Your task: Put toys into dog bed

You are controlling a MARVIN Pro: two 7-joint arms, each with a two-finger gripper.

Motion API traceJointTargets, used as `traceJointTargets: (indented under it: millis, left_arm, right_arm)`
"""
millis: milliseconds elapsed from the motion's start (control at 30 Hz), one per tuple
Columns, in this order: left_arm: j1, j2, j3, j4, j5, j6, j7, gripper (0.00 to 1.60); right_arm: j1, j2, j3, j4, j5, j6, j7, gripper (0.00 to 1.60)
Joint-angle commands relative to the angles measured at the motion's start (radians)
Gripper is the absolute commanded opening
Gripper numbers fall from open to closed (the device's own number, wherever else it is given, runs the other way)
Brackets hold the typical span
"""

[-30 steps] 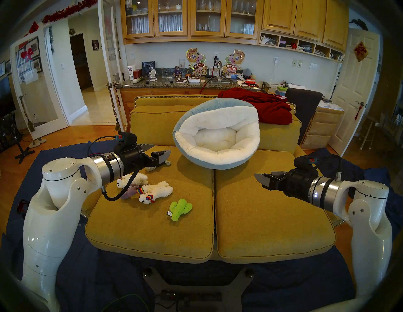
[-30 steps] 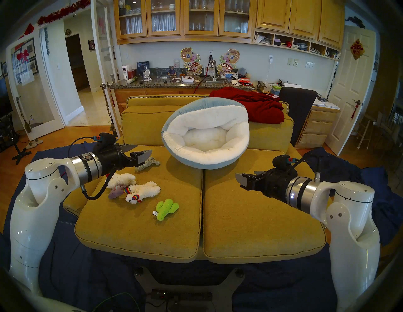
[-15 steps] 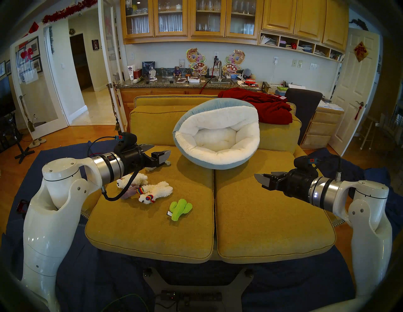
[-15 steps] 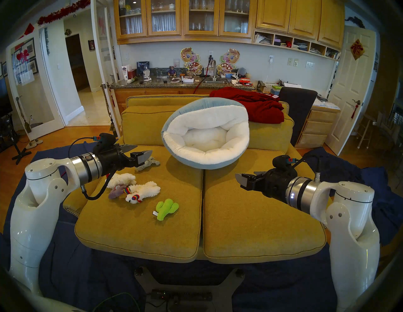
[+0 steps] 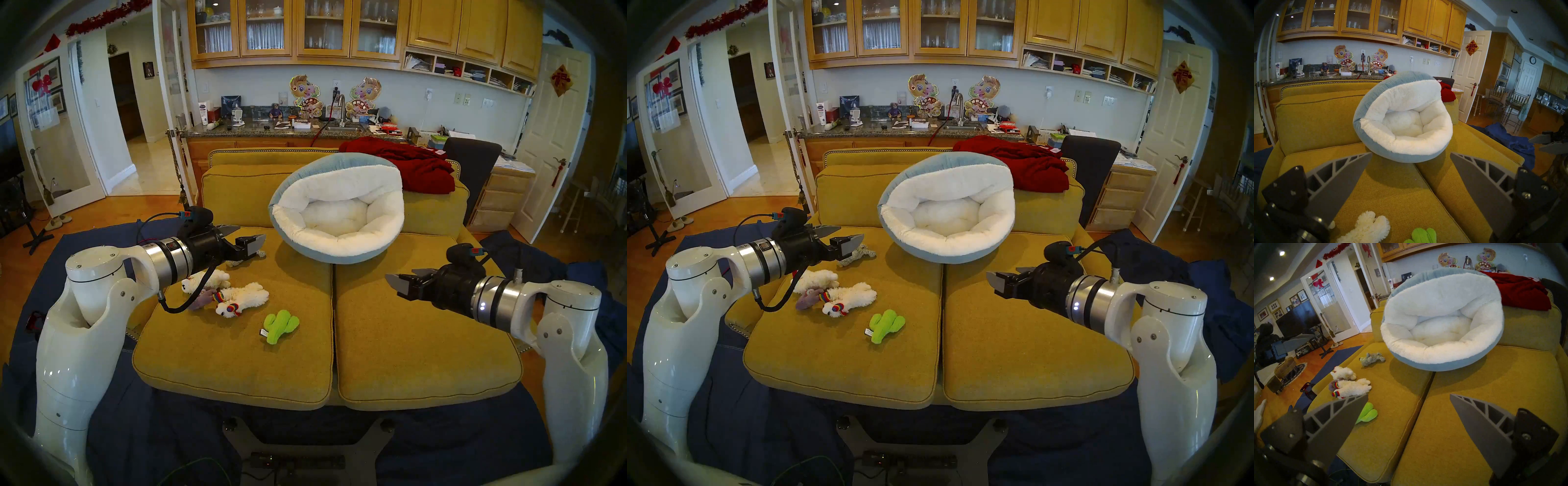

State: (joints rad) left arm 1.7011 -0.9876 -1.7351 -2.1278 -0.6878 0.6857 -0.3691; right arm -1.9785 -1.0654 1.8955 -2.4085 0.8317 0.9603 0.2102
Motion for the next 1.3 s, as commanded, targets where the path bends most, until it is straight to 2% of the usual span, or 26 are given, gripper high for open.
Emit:
traceJointTargets:
  millis: [0,133,167,300,367,400,433,500,567,600,633,733,833,867,1000,1033,1067,1133,1167,1267]
  left_arm:
    - [-0.021,0.0,-0.008,-0.017,-0.002,-0.009,0.0,1.6]
    - [-0.021,0.0,-0.008,-0.017,-0.001,-0.009,0.0,1.6]
    - [-0.021,0.0,-0.008,-0.017,-0.001,-0.009,0.0,1.6]
    - [-0.021,0.0,-0.008,-0.017,-0.001,-0.009,0.0,1.6]
    - [-0.021,0.0,-0.008,-0.017,-0.001,-0.009,0.0,1.6]
    - [-0.021,0.0,-0.009,-0.017,-0.001,-0.009,0.0,1.6]
    - [-0.021,0.0,-0.009,-0.017,-0.001,-0.009,0.0,1.6]
    - [-0.021,0.0,-0.009,-0.017,-0.001,-0.009,0.0,1.6]
    - [-0.021,0.0,-0.008,-0.017,-0.001,-0.008,0.0,1.6]
    - [-0.021,0.0,-0.008,-0.017,-0.001,-0.008,-0.001,1.6]
    - [-0.021,0.0,-0.008,-0.017,-0.001,-0.008,-0.001,1.6]
    - [-0.02,0.0,-0.008,-0.017,-0.001,-0.008,-0.001,1.6]
    - [-0.02,0.0,-0.009,-0.017,-0.001,-0.008,-0.001,1.6]
    - [-0.02,0.0,-0.009,-0.017,-0.001,-0.008,-0.001,1.6]
    - [-0.02,0.0,-0.009,-0.017,-0.001,-0.008,-0.001,1.6]
    - [-0.02,0.0,-0.009,-0.017,-0.001,-0.008,-0.001,1.6]
    - [-0.02,0.0,-0.009,-0.017,-0.001,-0.008,-0.001,1.6]
    - [-0.02,0.0,-0.009,-0.017,-0.001,-0.008,-0.001,1.6]
    - [-0.02,0.0,-0.009,-0.017,-0.001,-0.008,-0.001,1.6]
    - [-0.02,0.0,-0.009,-0.017,-0.001,-0.008,-0.001,1.6]
  right_arm:
    - [0.027,0.017,-0.102,-0.035,-0.006,0.0,-0.064,1.6]
    - [0.054,0.004,-0.183,-0.035,-0.002,0.0,-0.123,1.6]
    - [0.054,0.004,-0.183,-0.035,-0.002,0.0,-0.123,1.6]
    - [0.105,-0.005,-0.297,-0.012,0.004,0.0,-0.188,1.6]
    - [0.111,-0.009,-0.308,-0.008,0.003,0.0,-0.192,1.6]
    - [0.13,-0.016,-0.343,0.0,0.004,0.0,-0.209,1.6]
    - [0.13,-0.016,-0.343,0.0,0.004,0.0,-0.209,1.6]
    - [0.161,-0.021,-0.398,0.012,-0.004,0.0,-0.24,1.6]
    - [0.168,-0.031,-0.412,0.021,-0.009,0.0,-0.242,1.6]
    - [0.187,-0.034,-0.446,0.031,-0.015,0.0,-0.261,1.6]
    - [0.183,-0.044,-0.439,0.033,-0.015,0.0,-0.254,1.6]
    - [0.23,-0.06,-0.519,0.065,-0.032,0.0,-0.297,1.6]
    - [0.24,-0.086,-0.547,0.09,-0.047,0.0,-0.307,1.6]
    - [0.262,-0.086,-0.581,0.108,-0.053,0.0,-0.322,1.6]
    - [0.292,-0.12,-0.645,0.159,-0.076,0.0,-0.345,1.6]
    - [0.314,-0.121,-0.682,0.177,-0.085,0.0,-0.365,1.6]
    - [0.294,-0.14,-0.657,0.18,-0.09,0.0,-0.348,1.6]
    - [0.344,-0.144,-0.733,0.219,-0.104,0.0,-0.39,1.6]
    - [0.331,-0.166,-0.725,0.224,-0.115,0.0,-0.388,1.6]
    - [0.354,-0.188,-0.772,0.254,-0.14,0.0,-0.42,1.6]
